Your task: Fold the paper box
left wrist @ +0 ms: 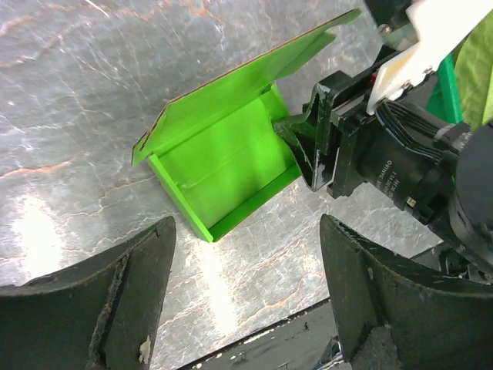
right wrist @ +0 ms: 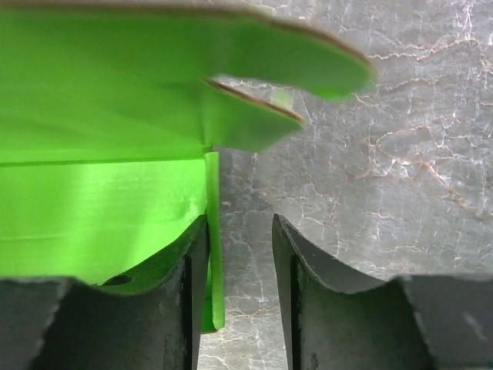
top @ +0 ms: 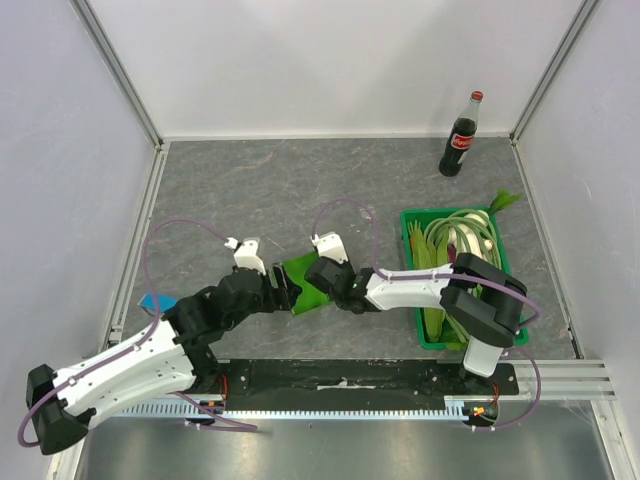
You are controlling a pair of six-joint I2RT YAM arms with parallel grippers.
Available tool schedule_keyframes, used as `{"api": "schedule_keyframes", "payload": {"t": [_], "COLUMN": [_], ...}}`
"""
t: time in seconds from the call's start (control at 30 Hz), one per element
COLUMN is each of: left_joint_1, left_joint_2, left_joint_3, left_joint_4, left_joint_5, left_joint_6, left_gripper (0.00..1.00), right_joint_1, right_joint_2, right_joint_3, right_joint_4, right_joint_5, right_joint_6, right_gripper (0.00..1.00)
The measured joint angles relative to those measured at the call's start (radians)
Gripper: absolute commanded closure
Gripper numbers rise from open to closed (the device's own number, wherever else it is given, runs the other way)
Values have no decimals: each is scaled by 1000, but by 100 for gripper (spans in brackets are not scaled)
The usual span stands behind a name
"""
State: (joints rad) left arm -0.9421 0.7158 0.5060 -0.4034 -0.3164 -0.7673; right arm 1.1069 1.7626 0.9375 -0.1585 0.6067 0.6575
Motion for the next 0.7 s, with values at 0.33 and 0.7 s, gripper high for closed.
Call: {"api": "schedule_keyframes", "payload": {"t": [0.33,0.7], "left_joint_1": [41,44], "left_joint_2": [-96,-222], "left_joint_3": [61,109], "left_joint_4": [-152,-202], "left_joint_5": [-49,-53], "left_joint_6": [7,65], "left_gripper": [19,18], "right_joint_1": [-26,-198], "right_joint_2": [-77,-512], "right_joint_3": [43,51], "right_joint_4": [-98,-176], "right_joint_5": [-130,-199], "right_joint_6": [-106,-180], "right_gripper": [34,20]}}
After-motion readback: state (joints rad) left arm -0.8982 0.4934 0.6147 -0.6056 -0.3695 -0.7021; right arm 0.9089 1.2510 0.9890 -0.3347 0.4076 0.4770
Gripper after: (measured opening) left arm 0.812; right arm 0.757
